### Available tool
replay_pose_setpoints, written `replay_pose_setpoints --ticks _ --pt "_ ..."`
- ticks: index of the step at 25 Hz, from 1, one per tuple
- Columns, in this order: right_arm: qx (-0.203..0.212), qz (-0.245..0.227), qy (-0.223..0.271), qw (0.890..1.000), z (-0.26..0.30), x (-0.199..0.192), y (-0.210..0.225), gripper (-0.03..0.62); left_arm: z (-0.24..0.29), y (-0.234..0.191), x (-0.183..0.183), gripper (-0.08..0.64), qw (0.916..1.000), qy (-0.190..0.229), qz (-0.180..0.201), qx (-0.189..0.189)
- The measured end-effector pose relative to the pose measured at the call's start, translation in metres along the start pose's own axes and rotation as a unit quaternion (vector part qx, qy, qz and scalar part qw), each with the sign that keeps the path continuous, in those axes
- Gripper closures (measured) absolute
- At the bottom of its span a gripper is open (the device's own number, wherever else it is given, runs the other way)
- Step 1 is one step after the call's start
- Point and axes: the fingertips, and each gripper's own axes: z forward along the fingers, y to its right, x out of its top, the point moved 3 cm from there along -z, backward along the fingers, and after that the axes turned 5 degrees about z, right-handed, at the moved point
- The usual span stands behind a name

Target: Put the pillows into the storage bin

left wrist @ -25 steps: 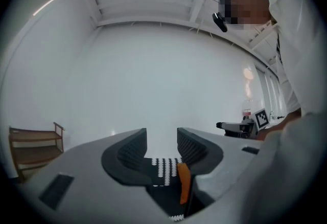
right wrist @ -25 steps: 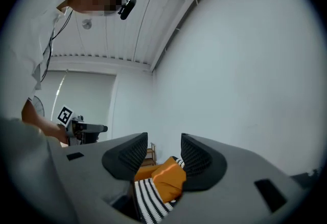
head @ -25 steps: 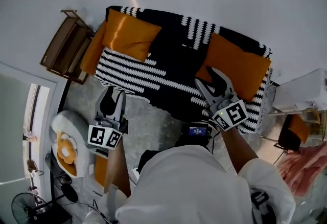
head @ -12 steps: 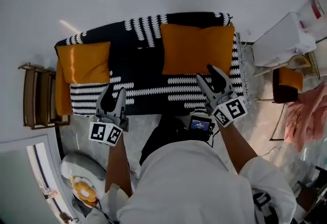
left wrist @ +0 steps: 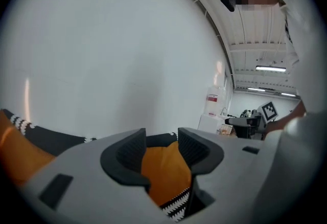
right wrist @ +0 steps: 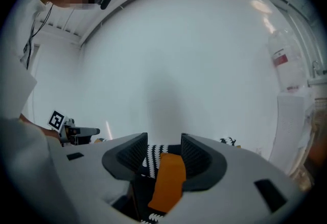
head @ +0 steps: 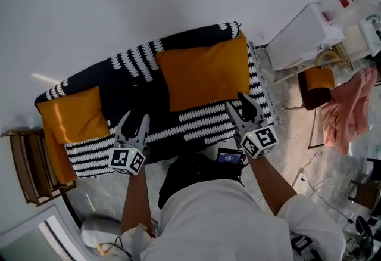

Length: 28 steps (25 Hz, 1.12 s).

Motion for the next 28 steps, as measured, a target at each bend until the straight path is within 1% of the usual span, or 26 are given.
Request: replay_pose_setpoints --ticks 3,5,9,12,16,18,21,23,25,27,28 --pt "-0.025 0.002 -0.028 0.999 0.02 -0.021 0.01 0.38 0.035 -0.012 -0.034 0.367 0.9993 -0.026 -0.013 -0.023" --pt "-0.045 0.011 -0.037 0.998 0.032 -0.032 0.024 0.368 0.058 -0.018 -0.058 0.363 0.9979 -0.047 -0.023 -0.037" --pt "-0.08 0.034 -0.058 0.995 0.043 -0.051 0.07 0.356 0.096 -0.02 -0.103 0.341 0.9939 -0.08 -0.059 -0.048" --pt "-0.098 0.034 -0.073 0.992 0.054 -0.068 0.115 0.356 0.129 -0.019 -0.135 0.336 0.9915 -0.099 -0.067 -0.051" --pt "-0.116 0.044 -0.115 0.986 0.067 -0.11 0.174 0.347 0.164 -0.02 -0.181 0.328 0.9869 -0.133 -0.082 -0.042" --pt "-0.122 0.043 -0.136 0.982 0.075 -0.129 0.206 0.341 0.182 -0.021 -0.201 0.324 0.9848 -0.144 -0.09 -0.033" --pt "-0.131 0.038 -0.162 0.977 0.085 -0.154 0.248 0.33 0.209 -0.02 -0.228 0.312 0.9816 -0.163 -0.095 -0.029" --pt "-0.131 0.038 -0.182 0.974 0.091 -0.17 0.271 0.327 0.22 -0.022 -0.245 0.31 0.9781 -0.175 -0.111 -0.022" --pt "-0.137 0.053 -0.199 0.969 0.099 -0.184 0.294 0.319 0.23 -0.027 -0.264 0.305 0.9736 -0.188 -0.129 -0.011" --pt "-0.152 0.071 -0.206 0.964 0.106 -0.197 0.319 0.315 0.243 -0.033 -0.284 0.301 0.9702 -0.202 -0.134 -0.004" --pt "-0.157 0.07 -0.21 0.963 0.109 -0.203 0.329 0.305 0.249 -0.038 -0.293 0.292 0.9689 -0.207 -0.135 -0.001"
